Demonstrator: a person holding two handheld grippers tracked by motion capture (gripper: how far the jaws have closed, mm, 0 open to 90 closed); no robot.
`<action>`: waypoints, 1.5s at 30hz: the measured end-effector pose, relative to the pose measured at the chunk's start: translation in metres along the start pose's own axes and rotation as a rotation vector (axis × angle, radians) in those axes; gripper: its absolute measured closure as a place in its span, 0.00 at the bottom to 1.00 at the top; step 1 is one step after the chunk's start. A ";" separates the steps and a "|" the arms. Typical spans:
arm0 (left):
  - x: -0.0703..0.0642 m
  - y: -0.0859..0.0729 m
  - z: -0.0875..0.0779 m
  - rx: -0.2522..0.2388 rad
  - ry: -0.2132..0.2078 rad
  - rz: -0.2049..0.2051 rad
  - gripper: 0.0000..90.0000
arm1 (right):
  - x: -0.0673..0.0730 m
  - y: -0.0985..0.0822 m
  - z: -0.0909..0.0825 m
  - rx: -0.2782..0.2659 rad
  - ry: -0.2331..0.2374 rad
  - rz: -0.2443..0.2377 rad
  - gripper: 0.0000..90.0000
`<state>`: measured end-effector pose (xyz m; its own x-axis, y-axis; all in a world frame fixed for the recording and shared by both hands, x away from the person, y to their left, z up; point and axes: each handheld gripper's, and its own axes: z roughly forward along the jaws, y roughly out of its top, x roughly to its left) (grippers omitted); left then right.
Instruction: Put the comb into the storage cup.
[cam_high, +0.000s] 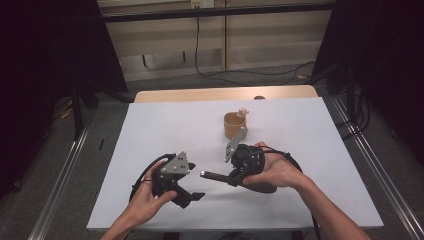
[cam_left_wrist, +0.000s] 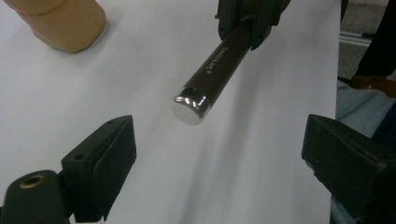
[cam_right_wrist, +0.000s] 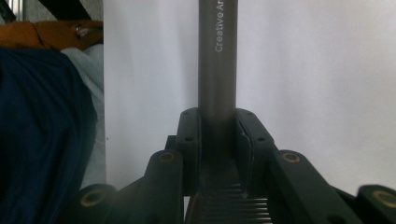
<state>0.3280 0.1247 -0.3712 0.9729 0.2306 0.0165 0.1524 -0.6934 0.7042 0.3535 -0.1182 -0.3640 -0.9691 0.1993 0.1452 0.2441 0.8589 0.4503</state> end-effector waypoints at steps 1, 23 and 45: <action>0.000 0.001 0.001 0.013 0.009 0.006 0.12 | 0.000 0.001 0.001 0.012 0.002 -0.001 0.81; 0.005 0.016 0.022 0.142 -0.053 0.148 0.37 | -0.005 0.014 0.008 0.174 0.018 -0.008 0.81; 0.008 0.018 0.037 0.188 -0.125 0.168 0.67 | 0.001 0.018 0.014 0.188 0.037 -0.046 0.81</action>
<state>0.3452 0.0887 -0.3843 0.9994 0.0232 0.0259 0.0049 -0.8317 0.5552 0.3565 -0.0956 -0.3682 -0.9762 0.1436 0.1627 0.1858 0.9403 0.2850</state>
